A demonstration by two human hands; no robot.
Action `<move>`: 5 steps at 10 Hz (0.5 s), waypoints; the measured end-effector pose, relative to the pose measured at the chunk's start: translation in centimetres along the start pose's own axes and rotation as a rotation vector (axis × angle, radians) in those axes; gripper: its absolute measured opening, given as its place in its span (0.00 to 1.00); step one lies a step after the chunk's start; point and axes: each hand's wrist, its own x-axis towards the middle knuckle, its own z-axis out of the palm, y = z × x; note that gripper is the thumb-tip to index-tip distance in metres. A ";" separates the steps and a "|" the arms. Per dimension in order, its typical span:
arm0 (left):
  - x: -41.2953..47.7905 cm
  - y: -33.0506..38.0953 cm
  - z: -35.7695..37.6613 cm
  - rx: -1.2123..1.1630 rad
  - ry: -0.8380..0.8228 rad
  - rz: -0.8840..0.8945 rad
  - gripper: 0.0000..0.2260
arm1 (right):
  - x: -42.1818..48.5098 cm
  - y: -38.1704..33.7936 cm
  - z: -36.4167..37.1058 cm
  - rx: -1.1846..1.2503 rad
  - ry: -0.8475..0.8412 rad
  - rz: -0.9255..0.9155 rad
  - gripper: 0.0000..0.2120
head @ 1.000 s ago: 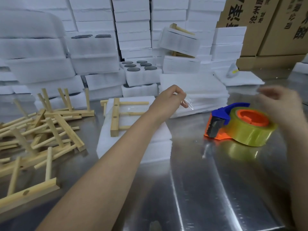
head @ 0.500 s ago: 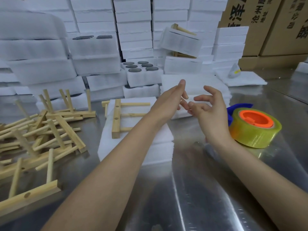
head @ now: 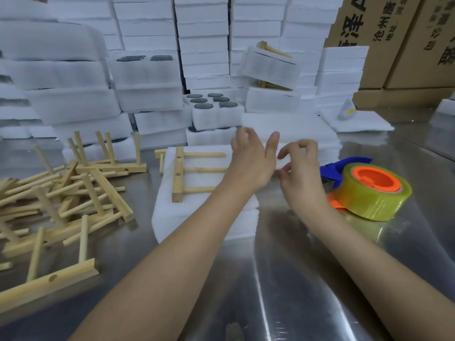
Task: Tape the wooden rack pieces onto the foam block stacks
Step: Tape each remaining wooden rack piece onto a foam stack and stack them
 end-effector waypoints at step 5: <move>-5.0 -9.9 -12.4 -0.259 0.276 -0.459 0.13 | -1.3 -1.3 5.4 -0.078 -0.222 0.011 0.03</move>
